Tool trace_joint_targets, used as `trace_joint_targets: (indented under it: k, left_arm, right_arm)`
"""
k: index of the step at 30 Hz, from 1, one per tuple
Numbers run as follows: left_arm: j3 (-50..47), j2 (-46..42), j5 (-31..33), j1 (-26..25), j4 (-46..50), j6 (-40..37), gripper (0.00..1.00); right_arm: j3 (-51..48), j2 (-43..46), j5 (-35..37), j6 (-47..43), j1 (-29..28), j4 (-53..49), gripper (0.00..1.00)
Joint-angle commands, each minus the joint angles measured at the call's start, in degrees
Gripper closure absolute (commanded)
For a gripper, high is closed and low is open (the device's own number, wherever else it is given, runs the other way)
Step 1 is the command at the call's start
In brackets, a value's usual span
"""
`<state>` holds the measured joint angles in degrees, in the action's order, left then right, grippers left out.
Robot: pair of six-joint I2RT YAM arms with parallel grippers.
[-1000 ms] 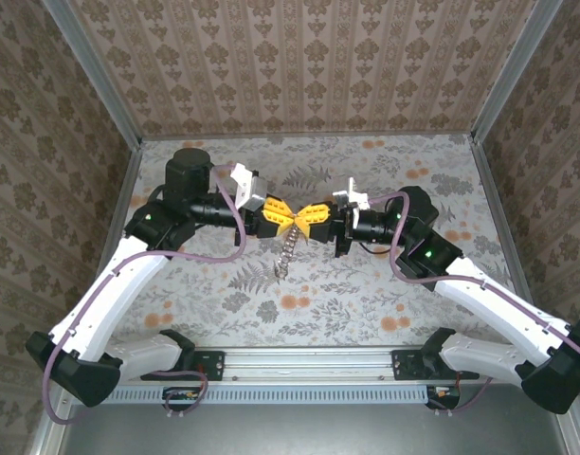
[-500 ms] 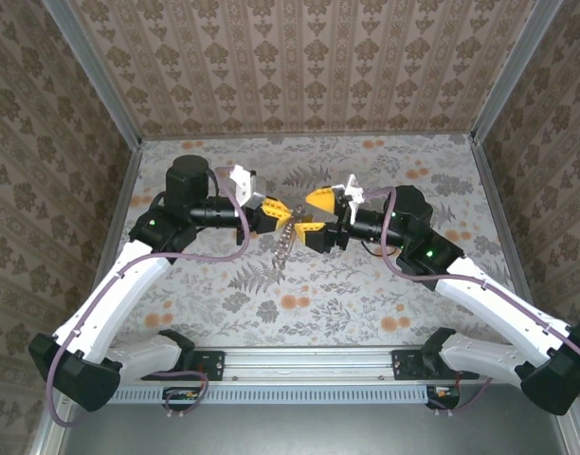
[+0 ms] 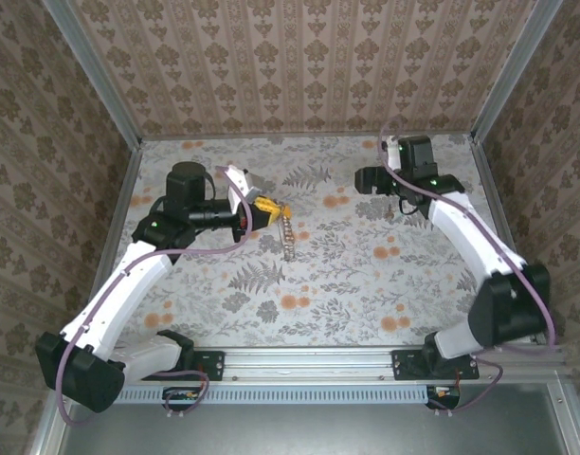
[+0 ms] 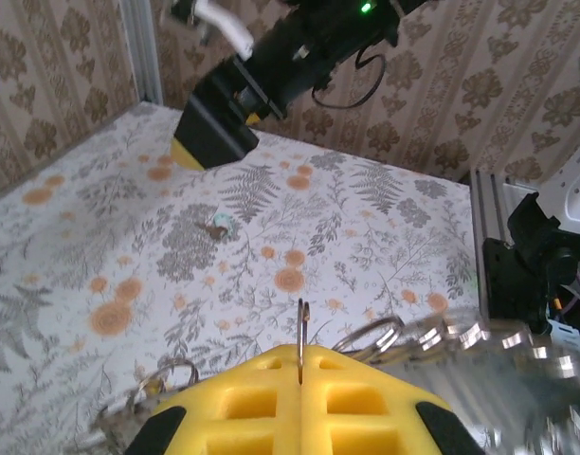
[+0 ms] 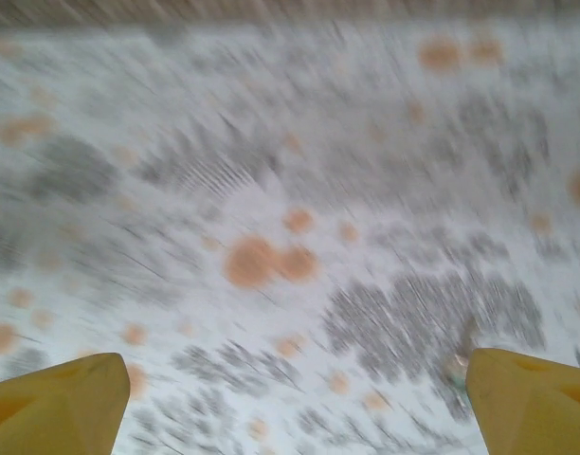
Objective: Put the keys on the keyring
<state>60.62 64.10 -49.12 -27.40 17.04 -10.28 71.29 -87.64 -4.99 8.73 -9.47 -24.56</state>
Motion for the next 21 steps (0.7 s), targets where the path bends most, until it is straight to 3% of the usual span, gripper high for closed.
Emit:
trace_joint_targets:
  k: [1, 12, 21]
  left_arm:
    - [-1.4, -1.3, 3.2, -1.0, -3.1, 3.8, 1.0]
    - [-4.5, -2.7, 3.3, -2.9, -7.2, 6.0, 1.0]
    - [-5.1, -4.1, 3.5, -3.4, -7.7, 5.6, 1.0]
  right_arm:
    - [2.3, -5.6, 4.3, -2.4, 2.4, -7.5, 0.11]
    - [5.7, -19.5, 7.7, -4.6, 5.2, -10.0, 0.31]
    - [6.5, -24.6, 10.0, -5.2, 5.2, -9.0, 0.51]
